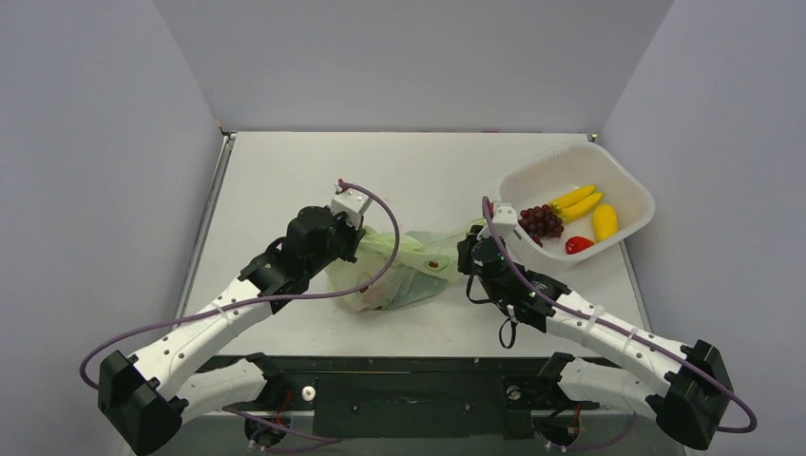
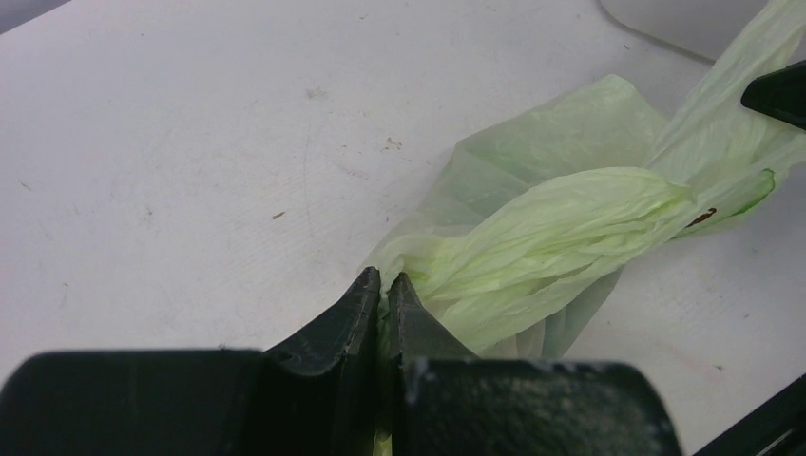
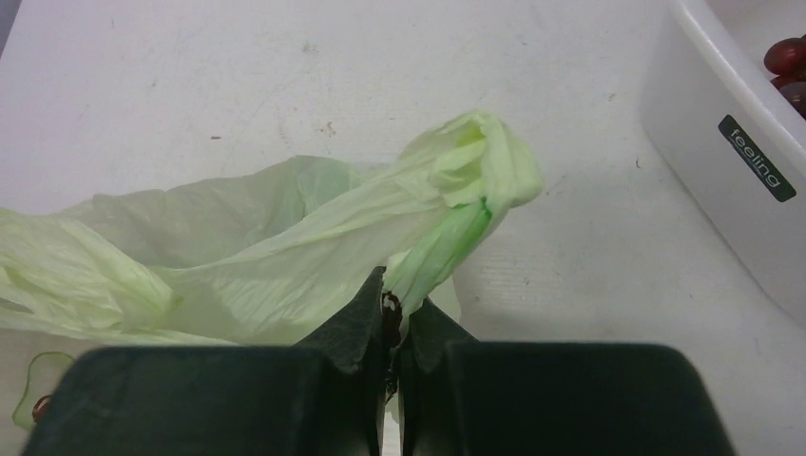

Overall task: Take the fake fruits out of the plastic bag
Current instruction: Untie the plastic bag at the center of the board.

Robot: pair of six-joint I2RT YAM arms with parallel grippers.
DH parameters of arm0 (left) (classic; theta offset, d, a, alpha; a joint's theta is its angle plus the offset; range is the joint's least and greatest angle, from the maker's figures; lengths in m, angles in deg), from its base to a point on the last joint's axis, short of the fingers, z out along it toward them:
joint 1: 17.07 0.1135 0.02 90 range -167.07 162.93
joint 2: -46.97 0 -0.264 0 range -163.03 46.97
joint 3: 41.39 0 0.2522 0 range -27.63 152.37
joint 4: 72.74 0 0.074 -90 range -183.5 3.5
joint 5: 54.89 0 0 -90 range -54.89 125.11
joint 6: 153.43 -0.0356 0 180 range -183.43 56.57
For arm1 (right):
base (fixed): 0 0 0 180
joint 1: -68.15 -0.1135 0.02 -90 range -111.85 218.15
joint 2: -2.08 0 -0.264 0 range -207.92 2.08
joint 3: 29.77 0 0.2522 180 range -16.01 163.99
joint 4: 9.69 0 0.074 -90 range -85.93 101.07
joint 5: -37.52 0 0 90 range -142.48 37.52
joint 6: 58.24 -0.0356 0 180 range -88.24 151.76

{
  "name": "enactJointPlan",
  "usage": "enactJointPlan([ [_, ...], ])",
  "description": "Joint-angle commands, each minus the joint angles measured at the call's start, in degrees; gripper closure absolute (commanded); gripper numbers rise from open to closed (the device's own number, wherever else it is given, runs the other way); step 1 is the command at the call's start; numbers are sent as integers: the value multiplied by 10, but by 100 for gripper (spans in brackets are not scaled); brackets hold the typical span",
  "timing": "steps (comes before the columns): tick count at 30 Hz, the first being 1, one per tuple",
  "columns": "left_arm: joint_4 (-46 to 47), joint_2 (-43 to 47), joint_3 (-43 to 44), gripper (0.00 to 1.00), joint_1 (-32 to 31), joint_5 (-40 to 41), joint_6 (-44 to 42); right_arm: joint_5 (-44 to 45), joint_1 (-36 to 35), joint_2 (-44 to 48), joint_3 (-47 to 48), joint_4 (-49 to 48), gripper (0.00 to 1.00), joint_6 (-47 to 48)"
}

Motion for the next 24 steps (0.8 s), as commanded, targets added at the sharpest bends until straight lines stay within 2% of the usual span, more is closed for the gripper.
enactJointPlan([
  [1, -3, -3, 21, 100, 5, -57, -17, -32, 10, 18, 0, -32, 100, -3],
  [3, -11, -8, 25, 100, 5, -86, -21, -56, 10, 24, -4, -36, 100, -6],
  [5, -10, -6, 19, 89, 4, -124, -22, -81, 10, 26, -8, -46, 100, -10],
  [6, -8, -6, 14, 81, 4, -132, -22, -93, 10, 25, -7, -46, 100, -11],
  [8, -18, -19, 22, 71, 5, -146, -17, -106, 10, 22, -5, -45, 100, -10],
  [12, -93, -48, 75, 66, 3, -155, 33, -129, 10, 25, -14, -51, 100, -8],
  [19, -159, -19, 140, 59, -2, -185, 139, -143, 10, 49, -42, -69, 100, 2],
  [24, -203, -54, 203, 58, -36, -175, 138, -171, 15, 56, -45, -65, 100, 8],
])
